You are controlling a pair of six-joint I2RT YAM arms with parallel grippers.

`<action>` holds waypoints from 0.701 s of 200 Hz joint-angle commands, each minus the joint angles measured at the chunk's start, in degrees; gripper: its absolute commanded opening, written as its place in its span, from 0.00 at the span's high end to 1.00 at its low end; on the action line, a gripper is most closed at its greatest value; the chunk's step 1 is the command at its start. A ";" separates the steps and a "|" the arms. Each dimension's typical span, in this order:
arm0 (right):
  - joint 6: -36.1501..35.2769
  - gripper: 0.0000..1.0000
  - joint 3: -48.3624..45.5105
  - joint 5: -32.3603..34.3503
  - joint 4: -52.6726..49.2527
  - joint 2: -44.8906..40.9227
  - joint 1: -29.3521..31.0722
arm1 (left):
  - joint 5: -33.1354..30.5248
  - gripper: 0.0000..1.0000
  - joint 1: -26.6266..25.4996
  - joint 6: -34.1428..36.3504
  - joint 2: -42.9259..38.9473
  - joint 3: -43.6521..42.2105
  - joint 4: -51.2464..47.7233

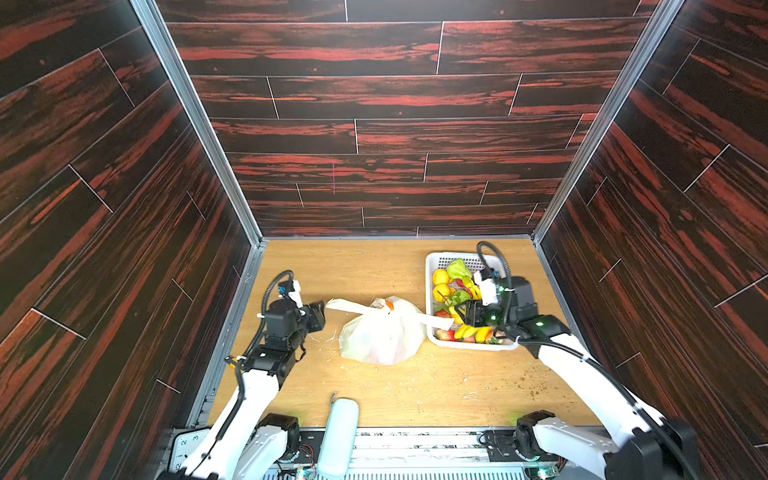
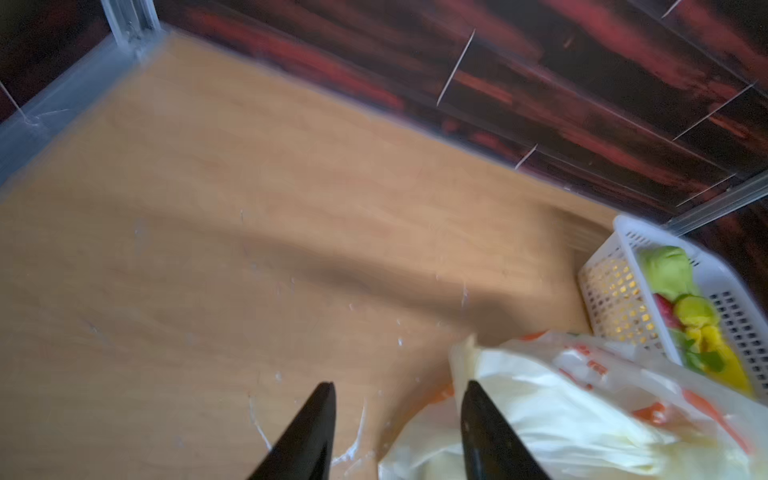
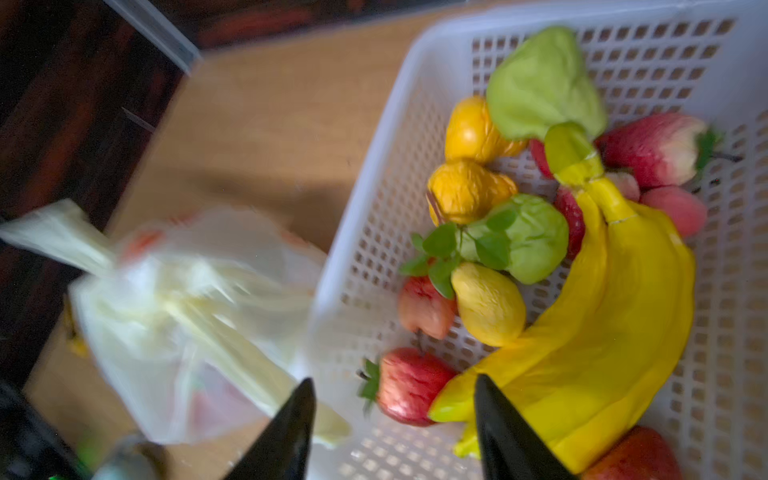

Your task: Place the fake fruits into the plastic bag and tie a complex knot

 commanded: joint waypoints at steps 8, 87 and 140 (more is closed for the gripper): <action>-2.14 0.17 4.57 2.84 -3.39 -5.48 -3.08 | -9.07 0.39 0.06 2.00 -4.76 3.75 -5.45; -3.40 0.01 -6.74 21.59 9.97 -17.43 -12.41 | -35.36 0.03 0.02 3.72 -9.11 -0.93 2.10; -7.37 0.01 -25.94 25.98 33.96 -17.70 -16.26 | -39.91 0.01 2.82 2.51 0.04 -6.64 10.07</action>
